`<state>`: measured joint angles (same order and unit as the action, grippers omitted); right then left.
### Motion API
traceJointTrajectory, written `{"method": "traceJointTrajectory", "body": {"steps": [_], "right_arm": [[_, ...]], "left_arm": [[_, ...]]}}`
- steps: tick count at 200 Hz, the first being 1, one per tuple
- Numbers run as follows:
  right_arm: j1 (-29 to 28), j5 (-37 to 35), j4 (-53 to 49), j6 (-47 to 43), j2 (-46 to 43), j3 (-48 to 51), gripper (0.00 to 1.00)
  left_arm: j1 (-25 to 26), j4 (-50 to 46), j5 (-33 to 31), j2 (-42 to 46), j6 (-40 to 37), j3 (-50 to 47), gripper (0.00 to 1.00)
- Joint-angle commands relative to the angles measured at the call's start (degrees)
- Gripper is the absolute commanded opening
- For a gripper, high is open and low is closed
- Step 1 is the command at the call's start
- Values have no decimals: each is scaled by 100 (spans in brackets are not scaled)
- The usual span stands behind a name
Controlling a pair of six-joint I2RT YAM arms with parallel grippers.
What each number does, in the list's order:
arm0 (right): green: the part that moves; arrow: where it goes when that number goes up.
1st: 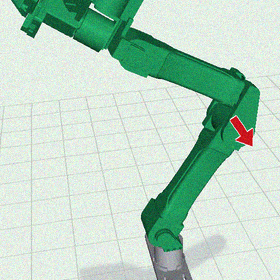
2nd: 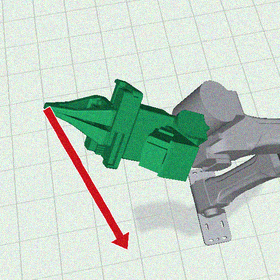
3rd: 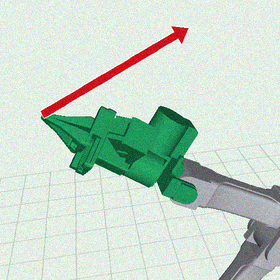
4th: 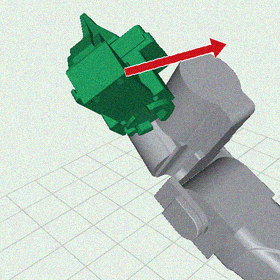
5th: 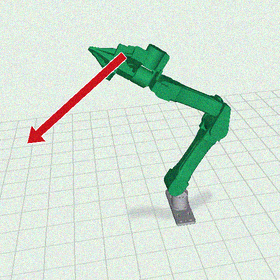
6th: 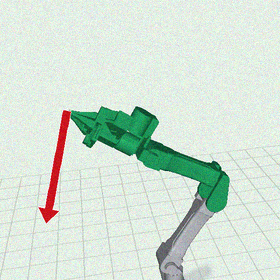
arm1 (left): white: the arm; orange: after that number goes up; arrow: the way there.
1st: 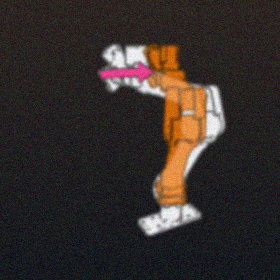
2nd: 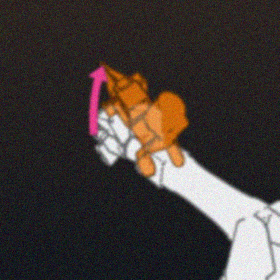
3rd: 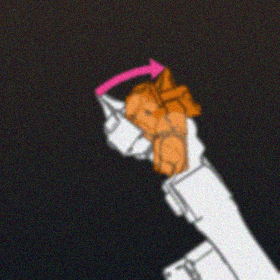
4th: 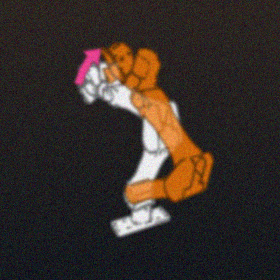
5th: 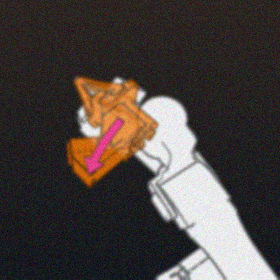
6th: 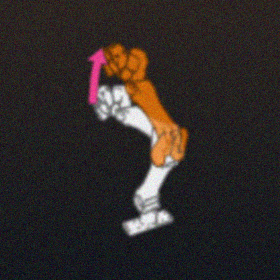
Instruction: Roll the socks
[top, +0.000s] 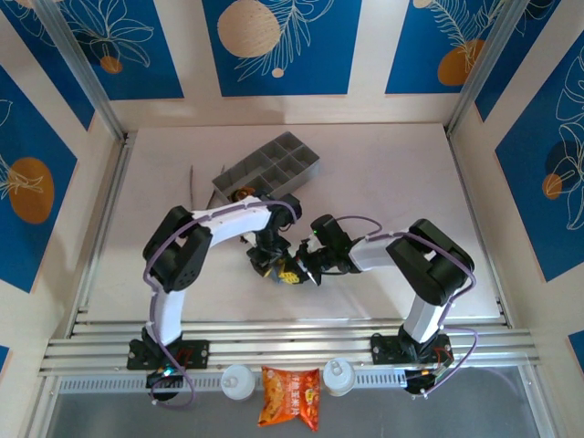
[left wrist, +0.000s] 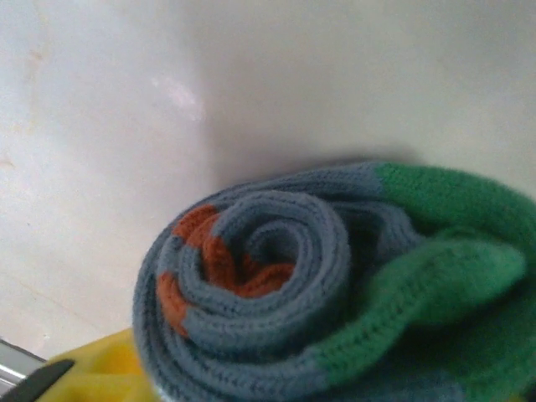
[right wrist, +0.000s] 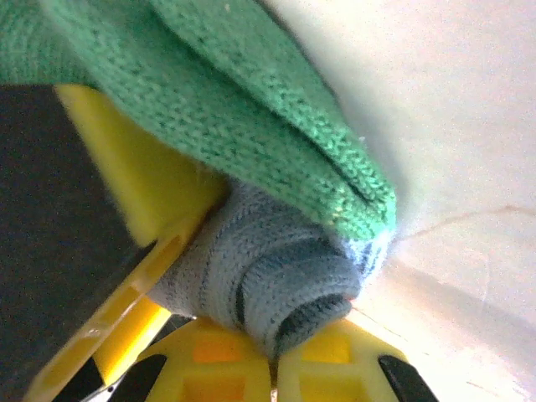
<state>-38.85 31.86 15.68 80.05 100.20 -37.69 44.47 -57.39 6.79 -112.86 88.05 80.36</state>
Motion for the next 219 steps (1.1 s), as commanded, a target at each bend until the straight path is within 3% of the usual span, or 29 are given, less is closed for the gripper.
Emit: {"method": "traceJointTrajectory", "body": {"steps": [1, 13, 29, 40, 68, 108, 146, 189, 219], "right_arm": [[174, -492, -1349, 350, 691, 353, 0], [200, -418, -1366, 347, 786, 358, 0], [216, -374, -1343, 389, 855, 373, 0], [227, -347, -1279, 452, 884, 410, 0], [302, -229, -895, 748, 959, 618, 0], [404, -5, -396, 1157, 1137, 805, 0], [449, 13, -449, 1197, 1201, 806, 0], [452, -71, -729, 1068, 1223, 709, 0], [467, -122, -1090, 707, 1297, 495, 0]], "left_arm": [[8, 814, -563, 659, 24, -477, 70], [-4, 1144, -726, 1095, 17, -762, 82], [-12, 1666, -962, 1702, 18, -1251, 89], [-16, 2135, -1043, 2133, 81, -1702, 88], [-8, 3608, -934, 2926, 447, -2920, 78], [93, 4900, -665, 2892, 635, -3683, 59], [181, 5345, -635, 2600, 870, -4049, 55], [366, 5202, -592, 1940, 773, -3842, 53], [478, 4849, -435, 1558, 760, -3881, 34]]}}
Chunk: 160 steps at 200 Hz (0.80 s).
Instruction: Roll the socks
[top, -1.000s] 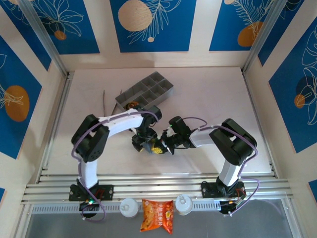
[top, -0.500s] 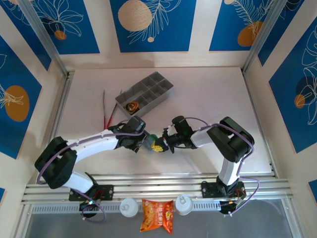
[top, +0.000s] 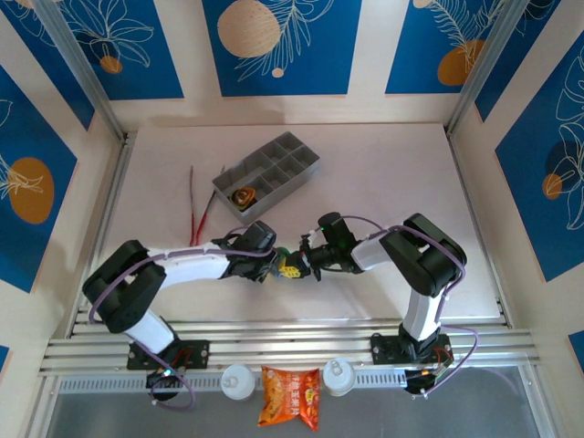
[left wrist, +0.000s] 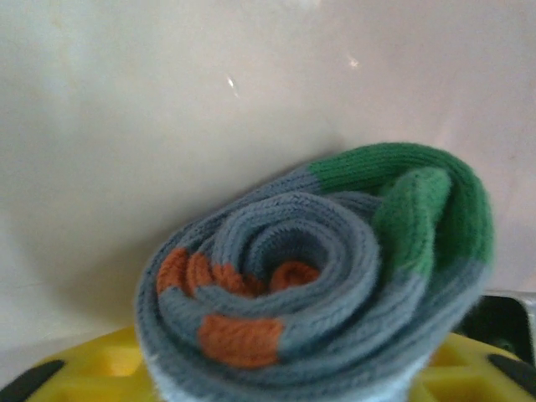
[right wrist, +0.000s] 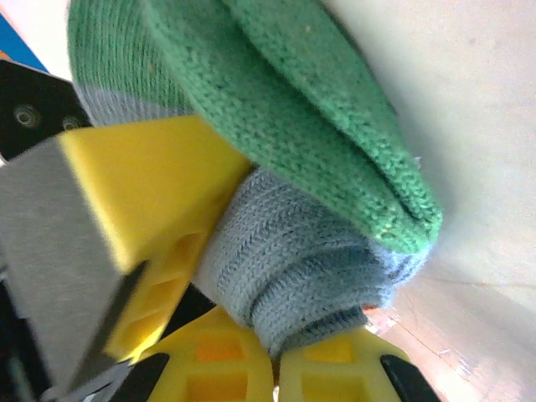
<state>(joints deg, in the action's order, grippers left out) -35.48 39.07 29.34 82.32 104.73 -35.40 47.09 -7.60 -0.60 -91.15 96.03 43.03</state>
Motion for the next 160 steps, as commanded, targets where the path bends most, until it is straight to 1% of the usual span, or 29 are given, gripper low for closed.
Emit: {"method": "traceJointTrajectory", "body": {"steps": [1, 18, 25, 31, 41, 54, 71, 79, 98, 113, 128, 146, 160], "right_arm": [[134, -846, -2488, 452, 846, 237, 0], [114, -1043, -3448, -349, 841, -249, 0], [104, -1137, -3834, -738, 851, -486, 0], [86, -1220, -4179, -1141, 881, -750, 0], [23, -1303, -4616, -1742, 949, -1161, 0], [-71, -1235, -5145, -2437, 1145, -1725, 0], [-255, -1119, -5513, -3003, 1212, -2184, 0], [-334, -1043, -5510, -3130, 1149, -2247, 7], [-453, -1024, -5338, -3141, 762, -2134, 23], [-502, -1040, -5130, -3078, 317, -1970, 30], [-529, -1086, -4882, -2972, -189, -1767, 35], [-532, -1221, -4601, -2814, -782, -1519, 37], [-534, -1275, -4208, -2617, -1177, -1244, 38]], "left_arm": [[214, -164, 309, -622, -30, -156, 33], [214, -614, 359, -606, -11, -242, 8], [206, -948, 358, -535, 16, -263, 3], [196, -1169, 359, -455, 23, -289, 0], [193, -1690, 367, -299, 44, -303, 0], [186, -2490, 408, -74, 148, -288, 0], [196, -3140, 557, 71, 274, -277, 0], [191, -3255, 595, 64, 345, -262, 0], [170, -3245, 673, -192, 477, -122, 0], [151, -3498, 718, -514, 544, 213, 0], [145, -3991, 710, -828, 574, 670, 0], [129, -4575, 710, -1151, 596, 1185, 0], [93, -4792, 743, -1382, 571, 1495, 0]]}}
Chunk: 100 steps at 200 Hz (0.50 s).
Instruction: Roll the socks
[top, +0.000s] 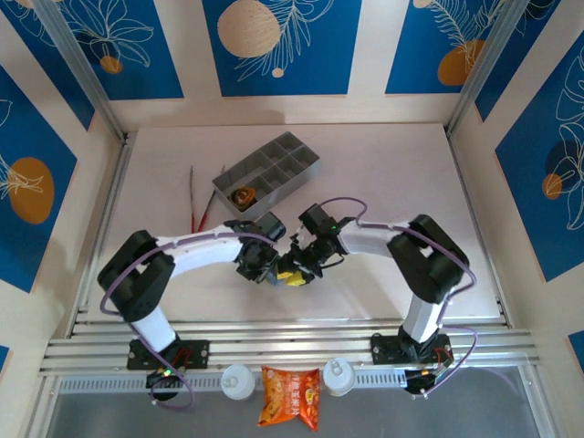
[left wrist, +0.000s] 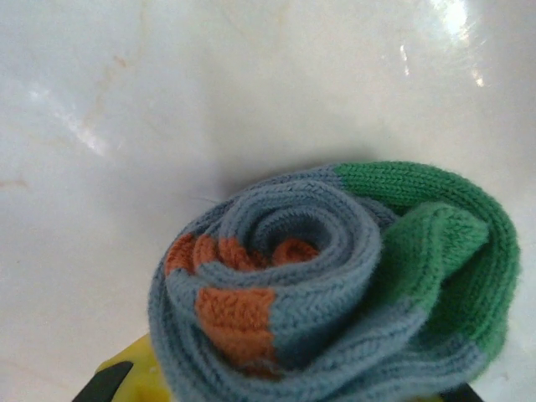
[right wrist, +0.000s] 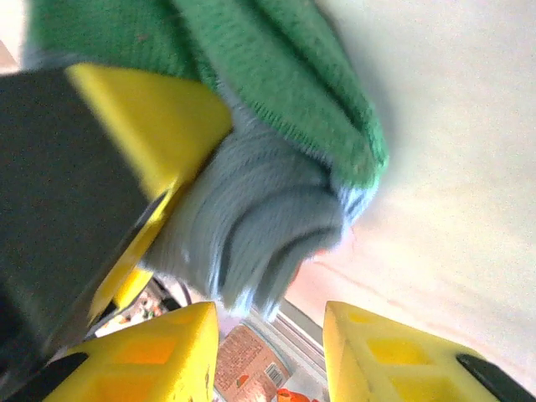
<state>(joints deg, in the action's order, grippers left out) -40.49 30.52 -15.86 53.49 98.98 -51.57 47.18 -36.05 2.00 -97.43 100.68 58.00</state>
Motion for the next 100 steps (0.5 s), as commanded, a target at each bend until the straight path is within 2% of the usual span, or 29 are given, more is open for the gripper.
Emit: {"method": "traceJointTrajectory", "body": {"steps": [1, 24, 52, 100], "right_arm": [[-36, -422, 347, 288, -623, 397, 38], [-73, -469, 1163, 762, -995, 920, 42], [-106, -503, 2068, 1245, -949, 1339, 43], [-199, -530, 2843, 1631, -463, 1180, 44]], "left_arm": [[82, -1966, 489, -775, 103, 17, 0], [-17, -2324, 511, -1208, 43, 592, 0], [-185, -2779, 704, -1898, -193, 1373, 0], [-338, -3343, 538, -2673, -567, 2383, 0]]}}
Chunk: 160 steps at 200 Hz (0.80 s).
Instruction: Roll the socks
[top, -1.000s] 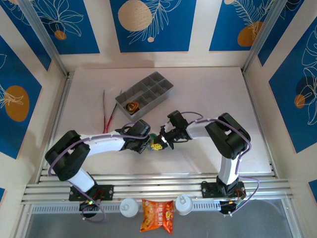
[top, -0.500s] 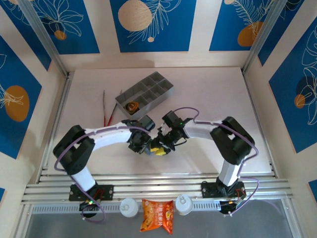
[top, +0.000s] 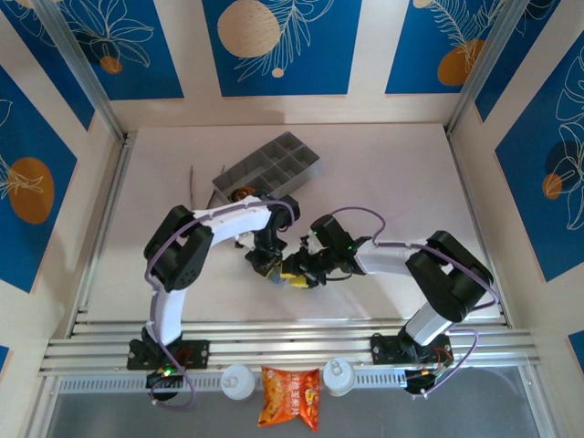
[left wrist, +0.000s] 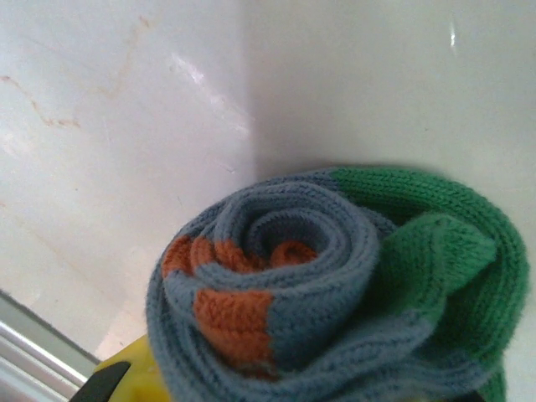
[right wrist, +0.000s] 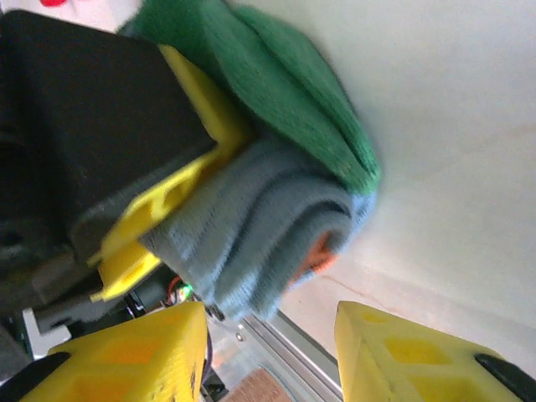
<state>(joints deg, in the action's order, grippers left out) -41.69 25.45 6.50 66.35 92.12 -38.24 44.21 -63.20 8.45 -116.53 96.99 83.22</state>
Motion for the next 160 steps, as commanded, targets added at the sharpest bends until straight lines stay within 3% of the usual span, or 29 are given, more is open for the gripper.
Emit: {"method": "traceJointTrajectory", "body": {"steps": [1, 48, 76, 108, 136, 141, 148, 160], "right_arm": [[-82, -18, 611, 354, 230, -156, 44], [-140, -128, 742, 530, 549, -229, 43], [-61, -223, 815, 609, 726, -228, 38], [84, -438, 660, 779, 821, -174, 27], [221, -359, 133, 1138, 1116, -151, 0], [235, -349, 30, 1234, 1162, -118, 0], [253, -304, -36, 1357, 1224, -49, 0], [282, -147, -199, 1515, 1364, 2, 0]], "left_arm": [[-42, -630, -111, -769, -198, -126, 0], [-89, -557, -114, -1046, -403, 219, 0], [-93, -480, -91, -1040, -478, 187, 0], [-89, -359, -133, -828, -597, 84, 0], [-82, -158, -255, -460, -747, -25, 0], [-85, -143, -289, -378, -786, -42, 0], [-86, -91, -341, -249, -842, -79, 5], [-91, 7, -442, 7, -914, -174, 22]]}}
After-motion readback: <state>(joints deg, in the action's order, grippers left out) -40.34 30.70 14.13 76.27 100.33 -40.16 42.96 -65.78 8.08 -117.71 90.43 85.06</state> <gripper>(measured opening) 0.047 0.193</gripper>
